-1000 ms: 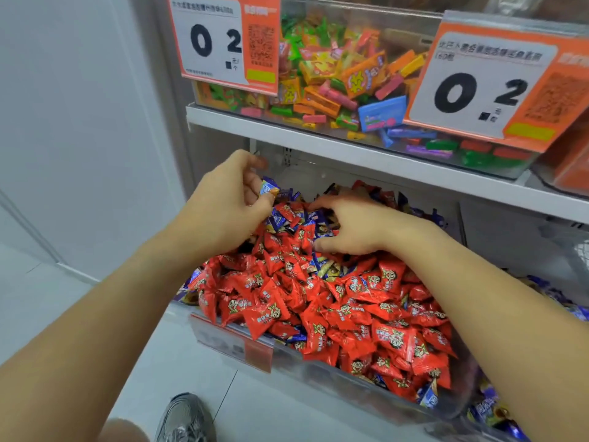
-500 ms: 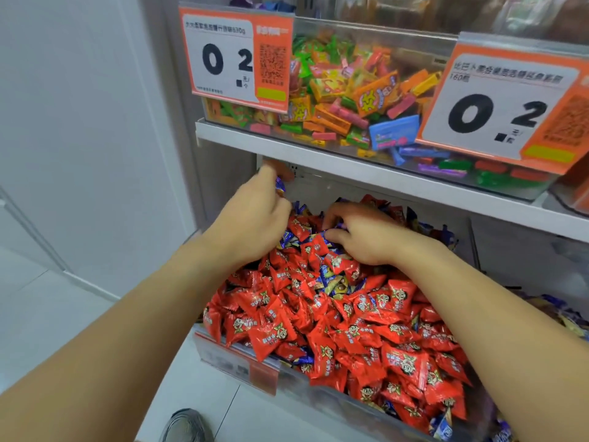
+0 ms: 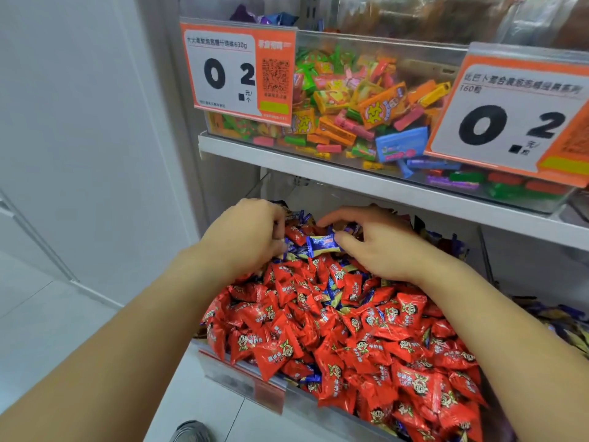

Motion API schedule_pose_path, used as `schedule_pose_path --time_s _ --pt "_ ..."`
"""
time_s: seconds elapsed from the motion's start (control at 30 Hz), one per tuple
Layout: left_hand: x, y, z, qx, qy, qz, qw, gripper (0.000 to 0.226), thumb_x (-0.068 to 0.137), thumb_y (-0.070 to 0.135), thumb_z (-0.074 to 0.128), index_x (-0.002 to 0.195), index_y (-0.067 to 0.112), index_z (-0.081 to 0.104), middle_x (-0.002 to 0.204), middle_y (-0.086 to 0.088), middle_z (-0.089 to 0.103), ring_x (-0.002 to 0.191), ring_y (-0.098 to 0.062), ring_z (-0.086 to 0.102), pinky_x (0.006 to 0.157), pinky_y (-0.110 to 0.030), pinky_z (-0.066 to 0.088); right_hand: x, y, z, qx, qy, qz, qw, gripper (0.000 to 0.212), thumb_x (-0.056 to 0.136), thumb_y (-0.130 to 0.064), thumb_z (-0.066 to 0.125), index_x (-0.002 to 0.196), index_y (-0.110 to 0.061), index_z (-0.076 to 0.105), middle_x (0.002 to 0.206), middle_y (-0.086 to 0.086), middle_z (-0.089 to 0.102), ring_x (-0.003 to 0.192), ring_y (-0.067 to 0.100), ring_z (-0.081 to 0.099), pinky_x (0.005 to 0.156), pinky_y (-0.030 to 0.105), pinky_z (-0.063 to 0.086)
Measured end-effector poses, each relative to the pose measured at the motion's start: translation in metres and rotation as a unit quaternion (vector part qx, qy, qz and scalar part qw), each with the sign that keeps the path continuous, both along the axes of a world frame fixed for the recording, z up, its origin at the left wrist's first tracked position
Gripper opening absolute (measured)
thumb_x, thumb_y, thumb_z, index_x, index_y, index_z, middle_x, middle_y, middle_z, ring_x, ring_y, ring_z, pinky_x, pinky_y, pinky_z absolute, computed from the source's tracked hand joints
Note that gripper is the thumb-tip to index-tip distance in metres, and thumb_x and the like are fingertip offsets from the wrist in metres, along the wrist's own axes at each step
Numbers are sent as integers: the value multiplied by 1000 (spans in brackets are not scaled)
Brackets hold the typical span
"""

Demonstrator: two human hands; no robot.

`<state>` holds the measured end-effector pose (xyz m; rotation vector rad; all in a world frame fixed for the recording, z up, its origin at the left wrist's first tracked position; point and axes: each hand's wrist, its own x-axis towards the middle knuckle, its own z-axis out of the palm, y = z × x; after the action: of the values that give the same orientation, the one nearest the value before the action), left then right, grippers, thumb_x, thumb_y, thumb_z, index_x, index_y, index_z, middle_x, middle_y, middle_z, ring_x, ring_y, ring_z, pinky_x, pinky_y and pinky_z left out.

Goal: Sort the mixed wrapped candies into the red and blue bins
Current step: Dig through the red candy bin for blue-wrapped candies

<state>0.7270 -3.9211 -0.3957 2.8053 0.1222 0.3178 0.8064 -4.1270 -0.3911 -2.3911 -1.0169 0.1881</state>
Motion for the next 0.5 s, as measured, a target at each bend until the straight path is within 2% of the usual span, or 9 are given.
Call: schedule_pose_path --time_s 0.07,0.1,0.17,0.23,0.3,0.33,0.4,0.43,0.5 --pt "-1 3 1 -55 -25 14 998 16 82 23 77 76 19 62 61 10 52 58 -4 50 55 -24 35 1 0 -2 -1 -13 -11 1000 26 103 -18 47 115 -31 66 116 -6 65 87 12 65 79 25 52" --pt "-2 4 3 -89 -37 16 995 15 83 22 76 77 19 63 60 9 53 56 -4 49 53 -19 35 0 0 -3 -4 -15 -21 1000 26 103 -17 46 112 -30 66 119 -3 63 93 20 65 84 33 51" --pt "-6 5 5 -141 -60 5 988 12 87 23 73 80 20 63 65 4 59 58 -7 51 52 -13 36 0 -2 -2 -5 -9 -37 999 25 104 -16 44 111 -27 66 114 2 63 91 28 65 78 35 52" --pt "-11 3 7 -182 -73 -8 980 10 91 27 68 86 20 62 70 6 64 59 -8 54 56 -17 39 -1 -4 -2 18 14 -55 998 25 104 -16 45 111 -27 66 100 6 66 78 27 66 60 29 50" --pt "-15 1 8 -249 -76 -2 965 11 96 28 61 92 18 60 57 12 61 44 -4 45 47 -16 37 -2 -4 -1 72 77 -83 991 24 104 -16 47 111 -26 67 84 8 67 64 18 68 45 21 42" --pt "-16 0 8 -290 -76 8 954 13 97 29 58 95 17 59 52 11 58 38 -3 40 42 -14 34 -3 -4 0 104 119 -92 983 24 104 -14 48 110 -25 69 86 8 68 64 13 70 50 20 45" --pt "-19 -3 10 -360 -78 35 929 18 99 33 54 100 15 59 62 1 63 42 -4 46 41 -14 37 -3 -4 -1 189 216 -100 953 24 103 -8 50 106 -21 71 100 10 70 76 17 74 72 34 58" --pt "-20 -4 10 -390 -76 44 917 21 99 35 54 102 15 59 73 -5 68 51 -7 53 47 -15 42 -6 -3 -1 231 266 -100 931 23 102 -4 51 105 -16 70 105 14 70 81 21 73 79 39 61" --pt "-23 -12 9 -447 -60 48 891 23 99 37 54 102 14 57 85 -7 69 65 -11 61 60 -23 49 -16 -2 3 281 331 -90 896 20 100 2 51 103 -7 68 105 17 69 84 26 72 79 38 63"
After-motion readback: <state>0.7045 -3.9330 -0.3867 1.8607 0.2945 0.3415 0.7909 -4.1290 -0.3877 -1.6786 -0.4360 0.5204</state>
